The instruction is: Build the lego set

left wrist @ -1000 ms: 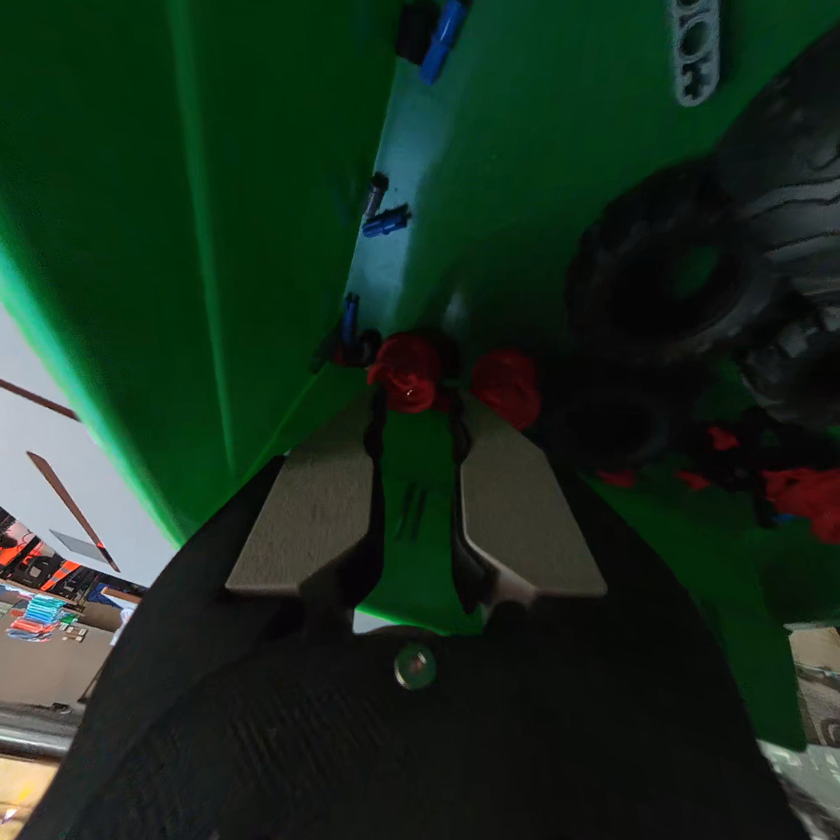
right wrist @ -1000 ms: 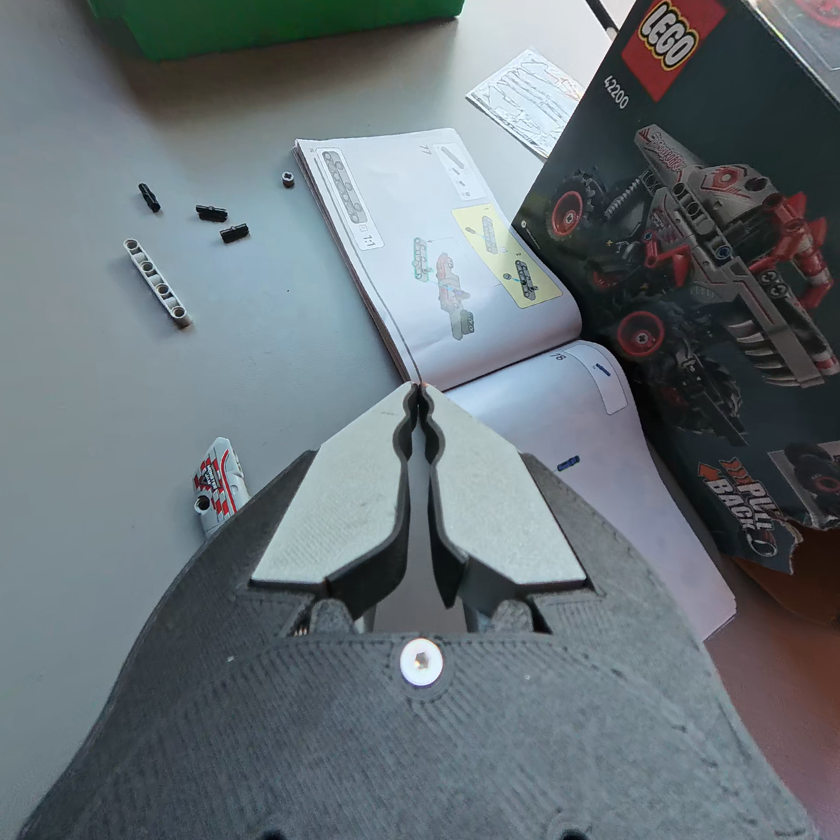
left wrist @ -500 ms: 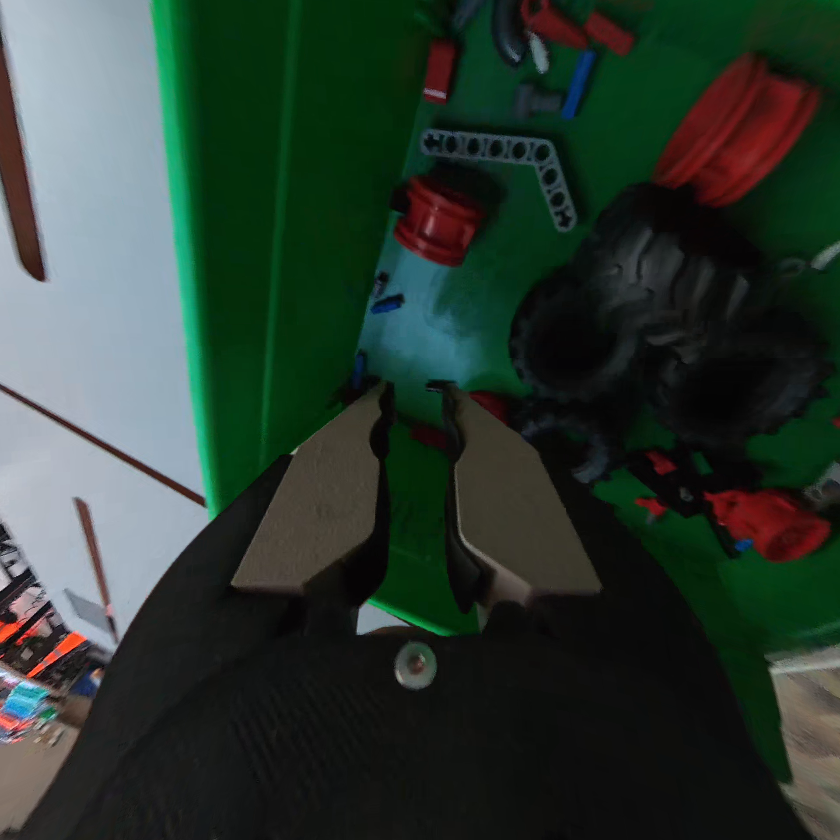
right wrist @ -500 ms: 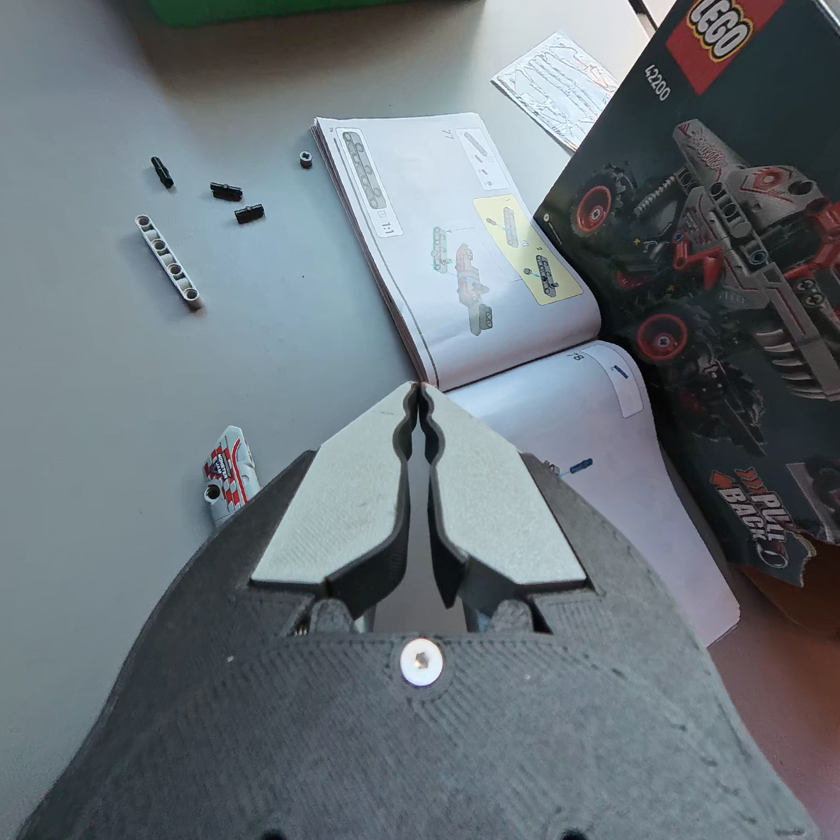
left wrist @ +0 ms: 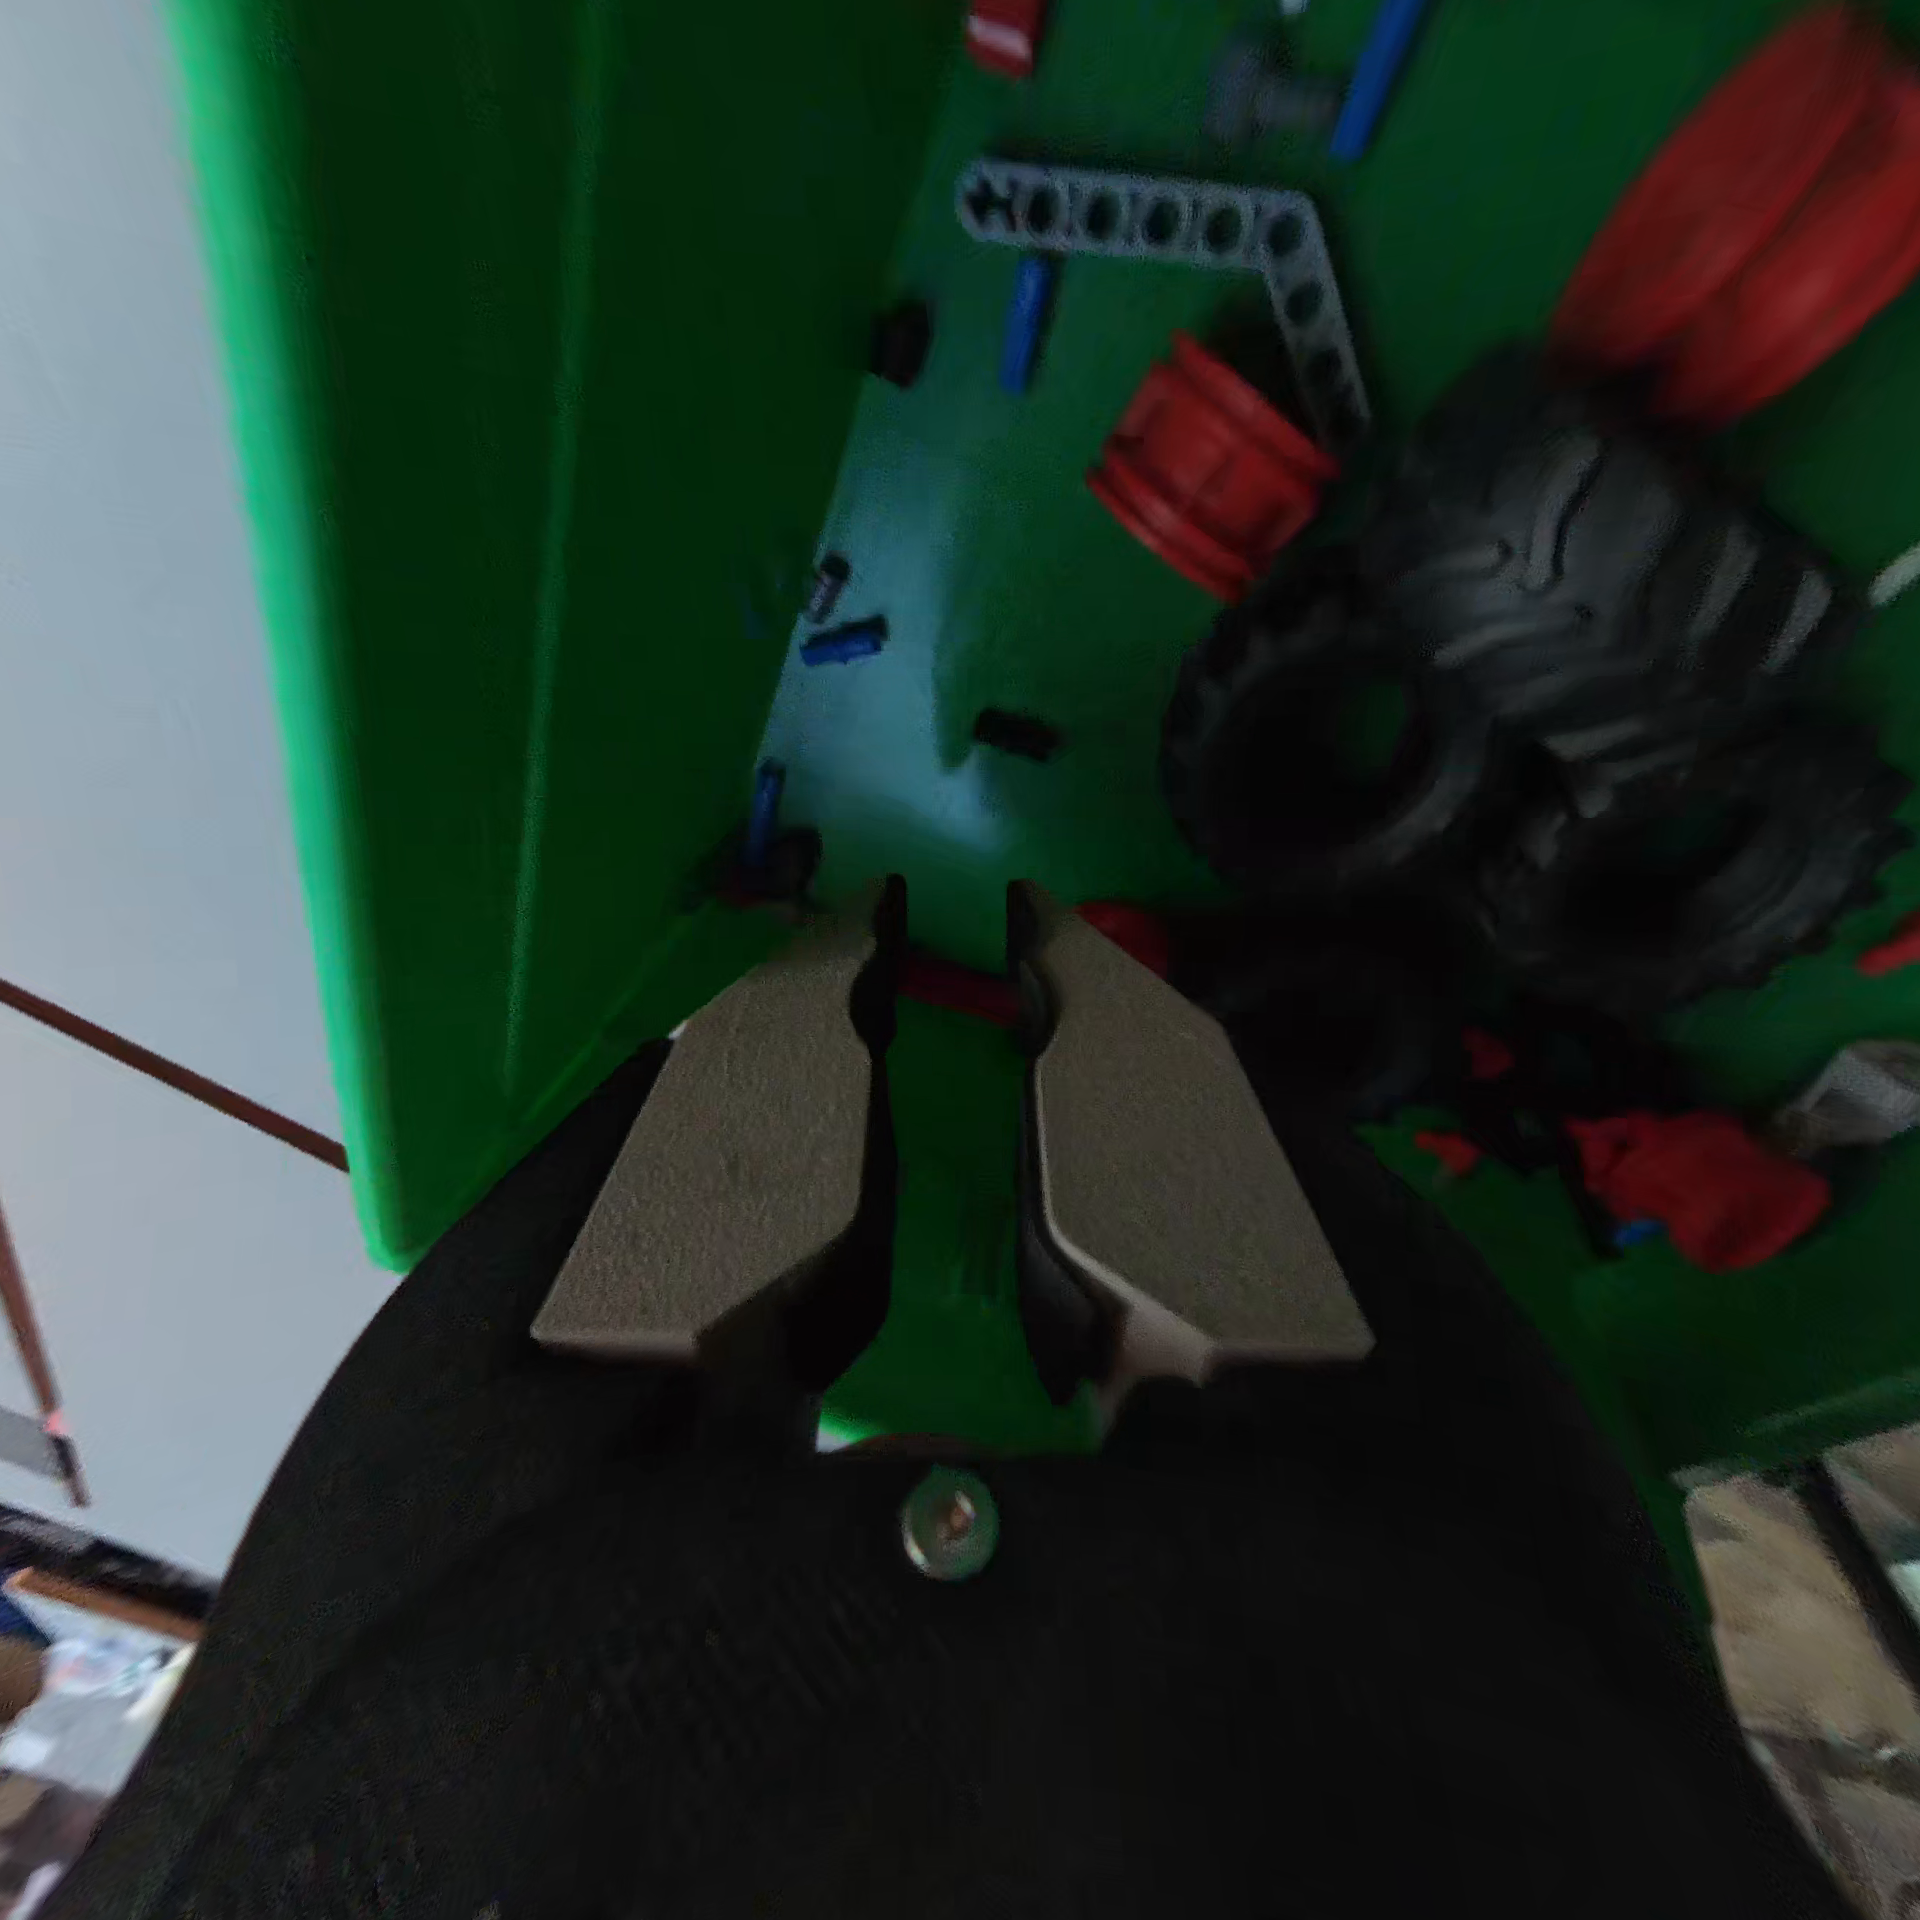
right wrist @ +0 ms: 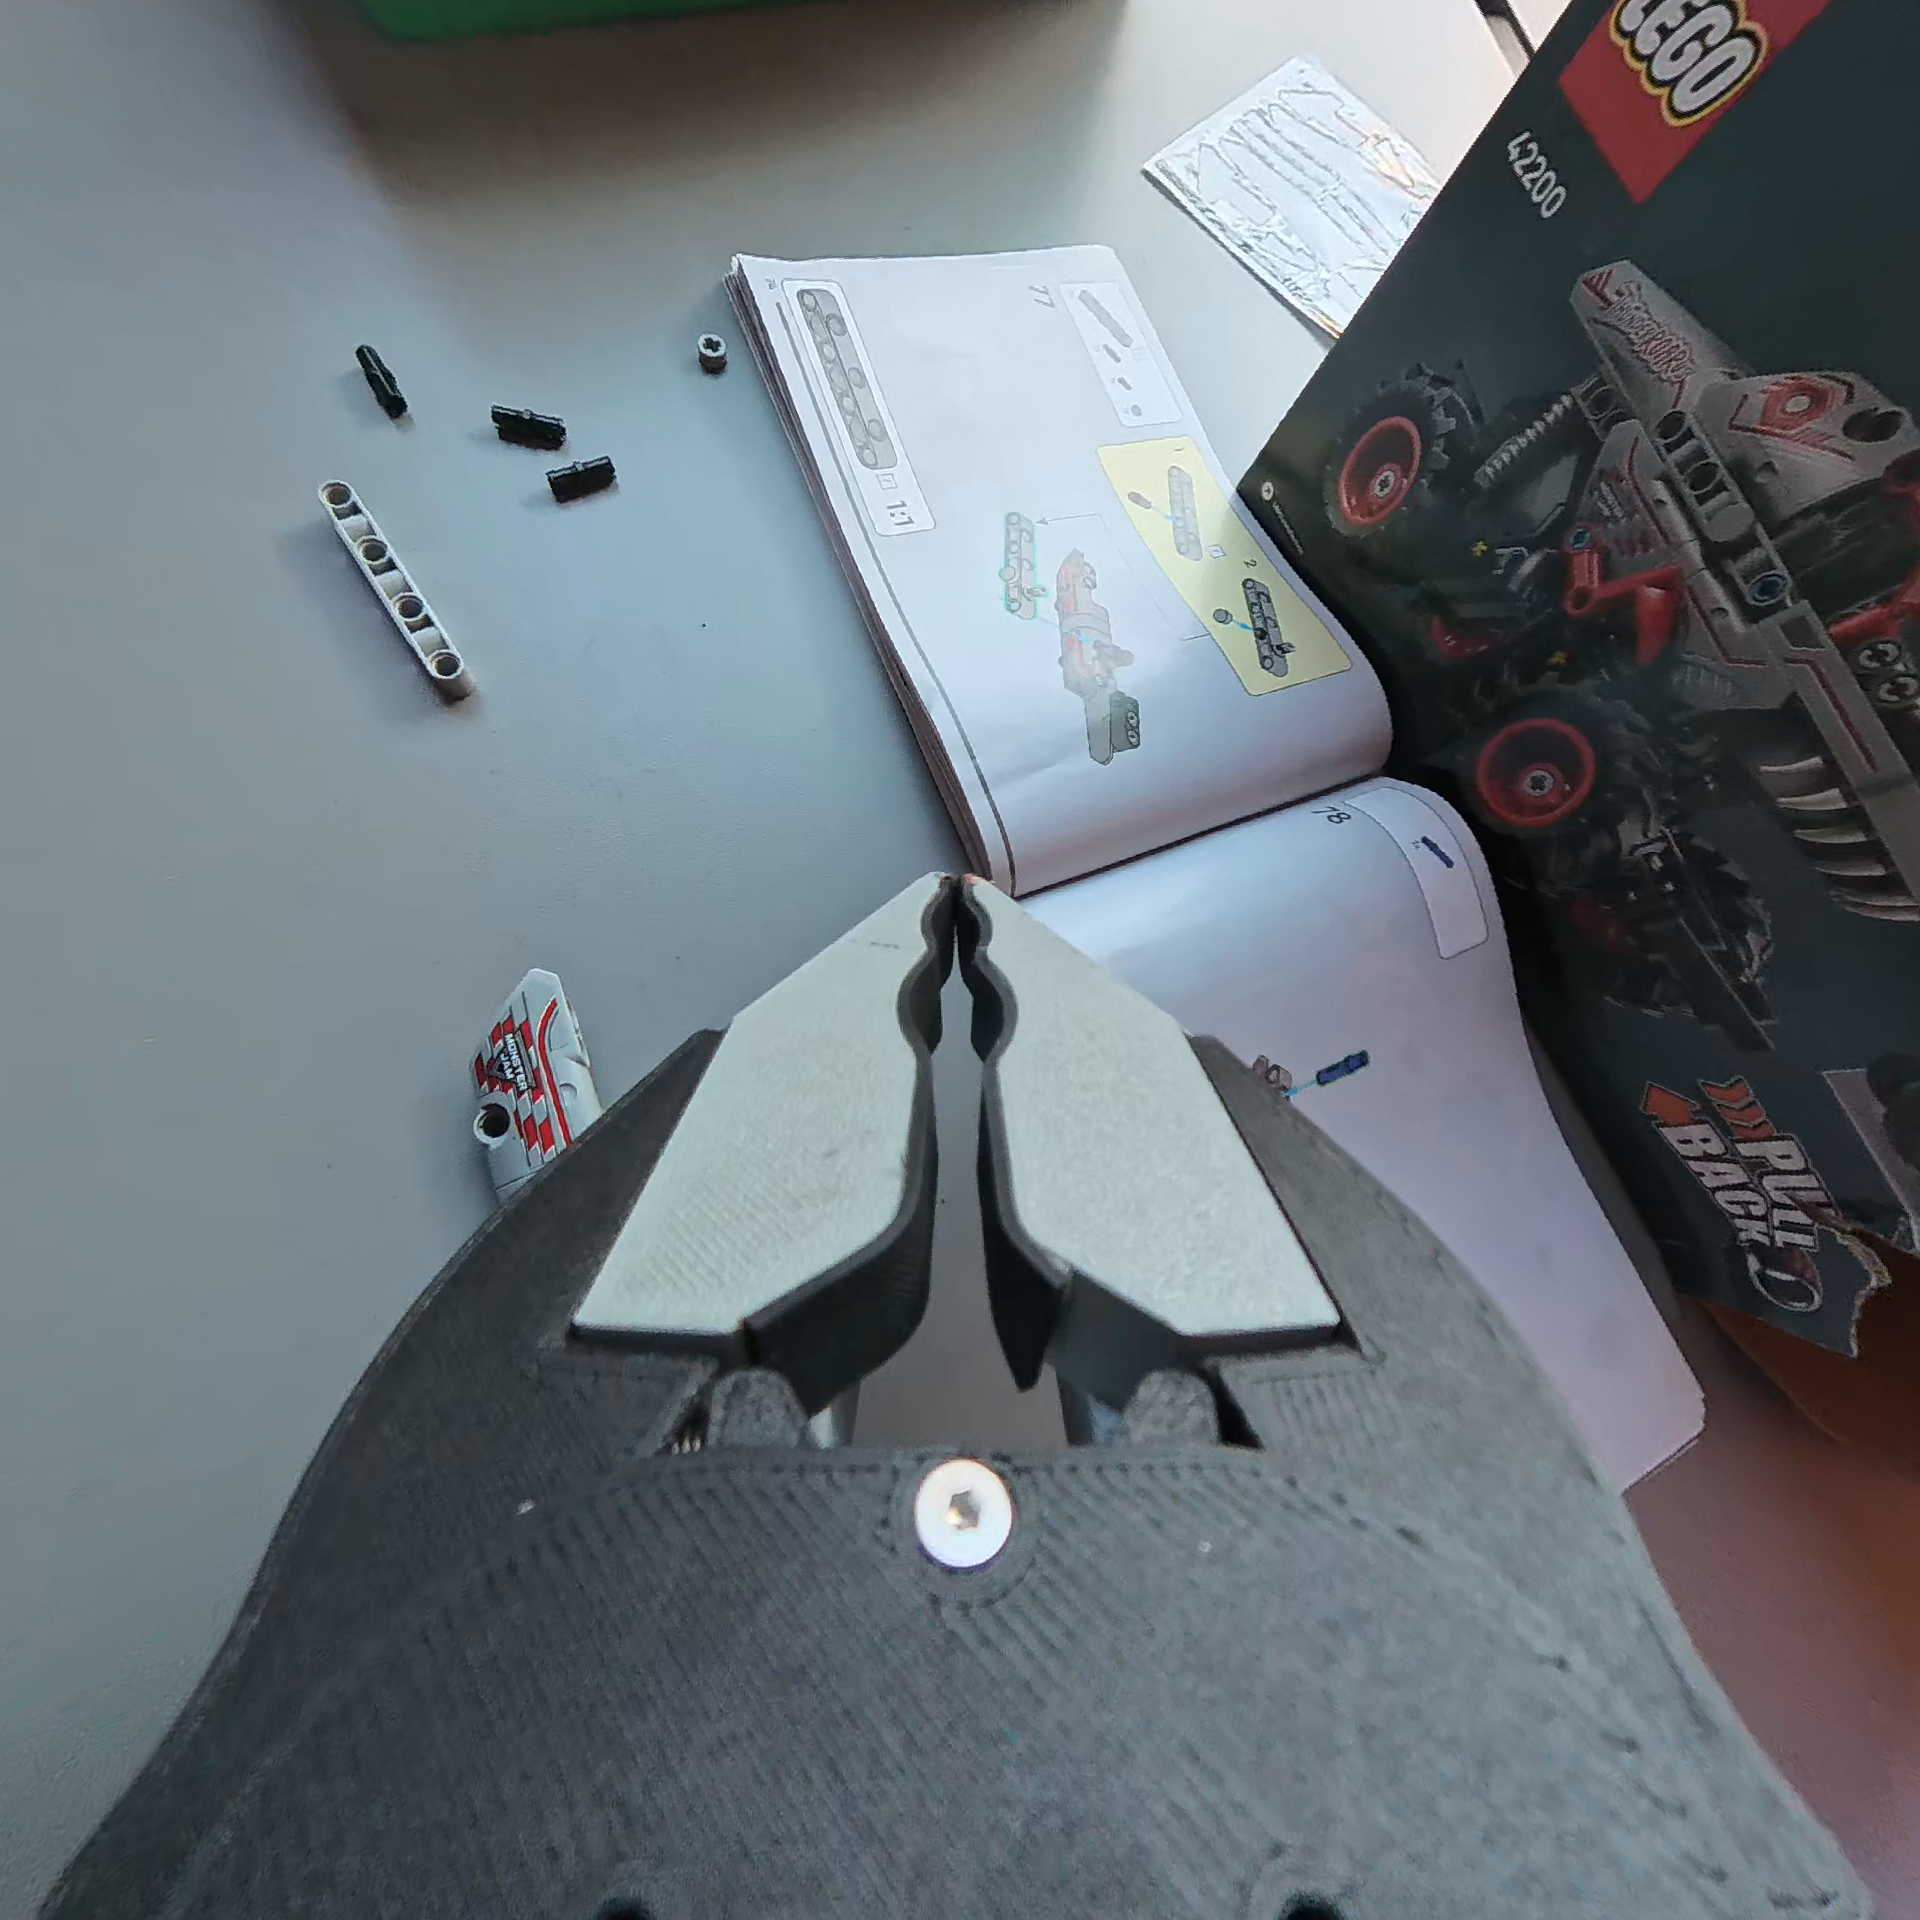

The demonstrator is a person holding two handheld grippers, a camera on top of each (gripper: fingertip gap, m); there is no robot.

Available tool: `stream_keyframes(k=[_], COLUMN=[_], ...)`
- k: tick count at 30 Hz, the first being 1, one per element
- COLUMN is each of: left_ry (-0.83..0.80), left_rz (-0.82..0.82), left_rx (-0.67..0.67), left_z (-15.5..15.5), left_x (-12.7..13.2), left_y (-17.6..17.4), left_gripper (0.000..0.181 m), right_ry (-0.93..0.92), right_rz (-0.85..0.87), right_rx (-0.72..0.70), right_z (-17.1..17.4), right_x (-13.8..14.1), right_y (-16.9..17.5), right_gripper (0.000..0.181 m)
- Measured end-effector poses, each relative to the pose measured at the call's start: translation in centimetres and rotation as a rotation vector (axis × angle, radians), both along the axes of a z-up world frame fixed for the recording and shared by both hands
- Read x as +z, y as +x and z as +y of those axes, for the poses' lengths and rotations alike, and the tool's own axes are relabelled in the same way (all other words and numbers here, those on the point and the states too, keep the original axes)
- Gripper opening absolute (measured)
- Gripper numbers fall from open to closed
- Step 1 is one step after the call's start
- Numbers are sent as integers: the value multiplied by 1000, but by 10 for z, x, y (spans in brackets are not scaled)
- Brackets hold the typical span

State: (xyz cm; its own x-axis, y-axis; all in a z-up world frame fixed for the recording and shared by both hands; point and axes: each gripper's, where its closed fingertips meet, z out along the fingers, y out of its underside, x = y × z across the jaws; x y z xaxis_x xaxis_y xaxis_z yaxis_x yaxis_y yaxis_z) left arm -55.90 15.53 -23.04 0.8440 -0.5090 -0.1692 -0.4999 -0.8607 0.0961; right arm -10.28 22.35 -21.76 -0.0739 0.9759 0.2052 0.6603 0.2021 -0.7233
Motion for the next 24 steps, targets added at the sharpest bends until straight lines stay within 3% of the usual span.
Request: stream_keyframes(k=[6,12,15,18,24], left_ry=[32,135,148,142,133], left_rz=[-56,-152,-188,-193,-109], left_rx=[194,462,588,626,563], left_z=[10,23,23,24,20], left_x=[-18,-18,-24,-27,-27], left_y=[-1,8,16,28,30], left_gripper=[20,21,40,44,0], right_ry=[5,10,22,36,53], right_rz=[5,7,5,9,38], right_rx=[-3,12,25,41,59], right_z=[1,-3,-7,-11,-16], right_x=[2,4,5,7,16], right_y=[1,1,1,1,5], right_gripper=[0,0,0,0,0])
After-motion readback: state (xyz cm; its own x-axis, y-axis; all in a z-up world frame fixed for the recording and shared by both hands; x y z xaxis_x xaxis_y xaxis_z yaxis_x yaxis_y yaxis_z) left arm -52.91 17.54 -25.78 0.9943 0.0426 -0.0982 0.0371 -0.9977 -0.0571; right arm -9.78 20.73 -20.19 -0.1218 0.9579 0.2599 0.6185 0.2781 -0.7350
